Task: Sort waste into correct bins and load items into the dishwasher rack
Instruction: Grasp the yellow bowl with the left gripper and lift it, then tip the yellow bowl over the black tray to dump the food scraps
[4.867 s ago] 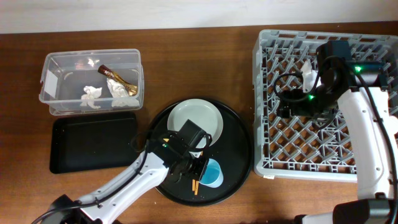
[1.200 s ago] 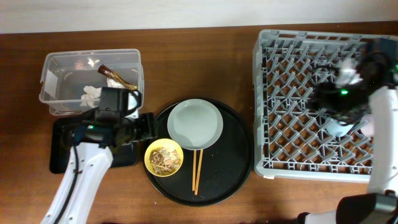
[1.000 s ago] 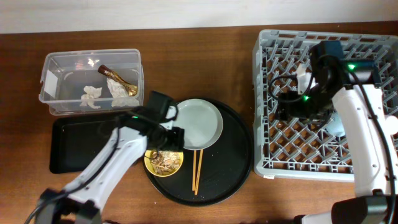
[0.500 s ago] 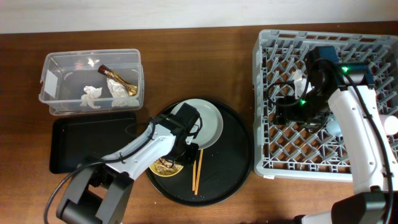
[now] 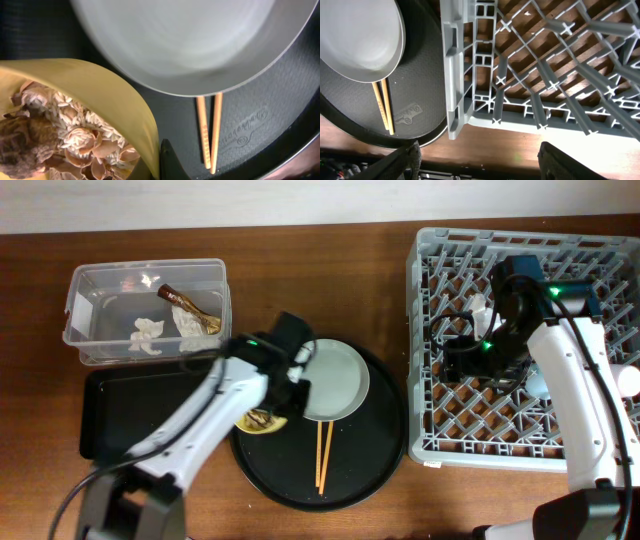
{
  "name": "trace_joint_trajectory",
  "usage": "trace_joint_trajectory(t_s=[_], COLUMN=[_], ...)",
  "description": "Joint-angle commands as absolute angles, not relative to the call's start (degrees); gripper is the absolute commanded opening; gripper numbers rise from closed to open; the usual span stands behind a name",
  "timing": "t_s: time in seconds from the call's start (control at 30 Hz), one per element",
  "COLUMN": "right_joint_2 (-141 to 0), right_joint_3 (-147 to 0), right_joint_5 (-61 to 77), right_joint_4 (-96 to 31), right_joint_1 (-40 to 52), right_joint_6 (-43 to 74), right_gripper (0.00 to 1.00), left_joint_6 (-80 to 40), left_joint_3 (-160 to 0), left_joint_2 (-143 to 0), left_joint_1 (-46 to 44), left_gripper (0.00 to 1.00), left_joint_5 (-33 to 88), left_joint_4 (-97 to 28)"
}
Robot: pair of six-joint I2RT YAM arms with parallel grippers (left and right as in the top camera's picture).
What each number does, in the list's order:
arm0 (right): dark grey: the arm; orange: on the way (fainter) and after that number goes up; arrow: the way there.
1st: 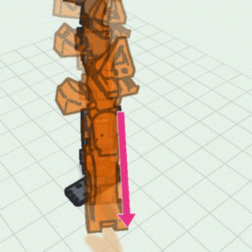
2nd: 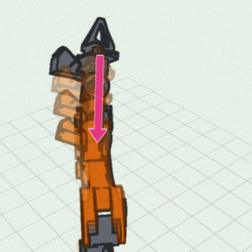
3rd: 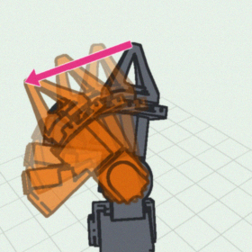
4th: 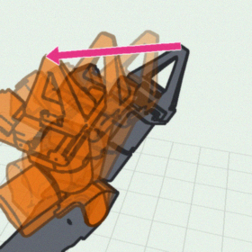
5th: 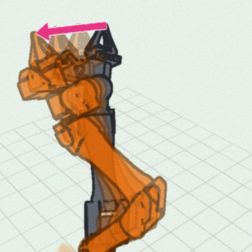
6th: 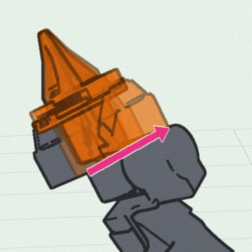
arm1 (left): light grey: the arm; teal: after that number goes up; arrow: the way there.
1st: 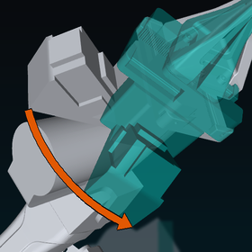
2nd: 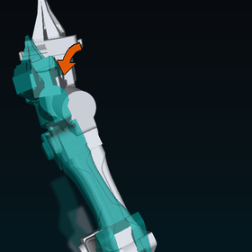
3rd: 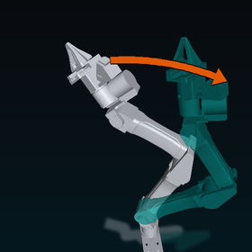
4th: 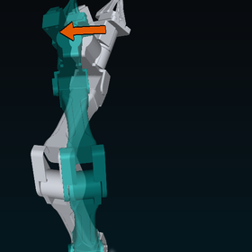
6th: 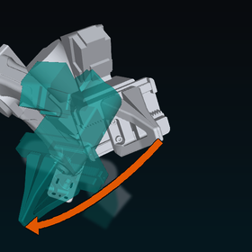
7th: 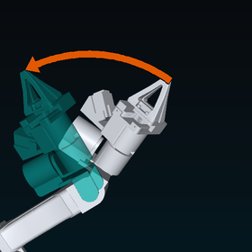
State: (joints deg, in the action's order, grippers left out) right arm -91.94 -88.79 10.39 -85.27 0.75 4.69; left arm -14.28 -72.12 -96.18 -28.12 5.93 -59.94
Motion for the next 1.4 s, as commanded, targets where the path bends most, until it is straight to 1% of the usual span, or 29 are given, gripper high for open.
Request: trace_joint_trajectory(t_s=[0.0,0.03,0.1,0.17,0.2,0.27,0.47,0.57,0.7,0.87,1.03,1.13,1.3,1.37], right_joint_2=[-91.9,-91.9,-91.9,-91.9,-91.9,-91.9,-91.9,-91.9,-91.9,-91.9,-91.9,-91.9,-91.9,-91.9], right_joint_3=[-88.2,-88.2,-88.2,-88.2,-88.2,-88.2,-88.2,-88.2,-88.2,-88.2,-88.2,-88.2,-88.2,-88.2], right_joint_5=[9.6,9.6,9.6,9.6,9.6,9.6,9.6,9.6,9.6,9.6,9.6,9.6,9.6,9.6], right_joint_4=[-85.5,-85.6,-85.6,-85.6,-85.5,-85.5,-85.5,-85.5,-85.5,-85.5,-85.6,-85.6,-85.6,-85.6], right_joint_1=[1.1,1.1,1.1,1.1,1.1,1.1,1.1,1.1,1.1,1.1,1.1,1.1,1.1,1.1], right_joint_6=[3.2,3.2,3.2,3.2,3.2,3.2,3.2,3.2,3.2,3.2,3.2,3.2,3.2,3.2], right_gripper=[0.77,0.77,0.77,0.77,0.77,0.77,0.77,0.77,0.77,0.77,0.77,0.77,0.77,0.77], left_joint_6=[-11.5,-7.8,-4.2,0.3,4.4,7.7,18.5,22.6,28.2,31.4,31.4,31.2,28.6,28.3], left_joint_3=[-73.7,-73.7,-73.3,-73.2,-73.0,-71.4,-65.9,-64.0,-62.3,-62.3,-62.3,-62.3,-62.3,-62.3], left_joint_2=[-90.9,-90.8,-91.0,-91.1,-91.3,-92.1,-99.5,-102.6,-103.8,-103.8,-103.8,-103.8,-103.8,-103.8], left_joint_1=[-18.8,-13.8,-5.3,1.7,5.7,12.3,24.7,28.1,31.4,32.5,32.5,32.5,33.4,34.3], left_gripper=[0.00,0.00,0.00,0.00,0.00,0.00,0.00,0.00,0.00,0.00,0.00,0.00,0.00,0.00], left_joint_5=[8.0,13.9,20.3,28.1,33.8,40.6,64.8,72.2,77.4,84.9,84.9,90.2,88.8,89.5], left_joint_4=[-60.6,-60.6,-60.3,-60.1,-60.1,-60.1,-59.3,-59.3,-59.2,-59.2,-59.5,-64.1,-63.4,-66.1])
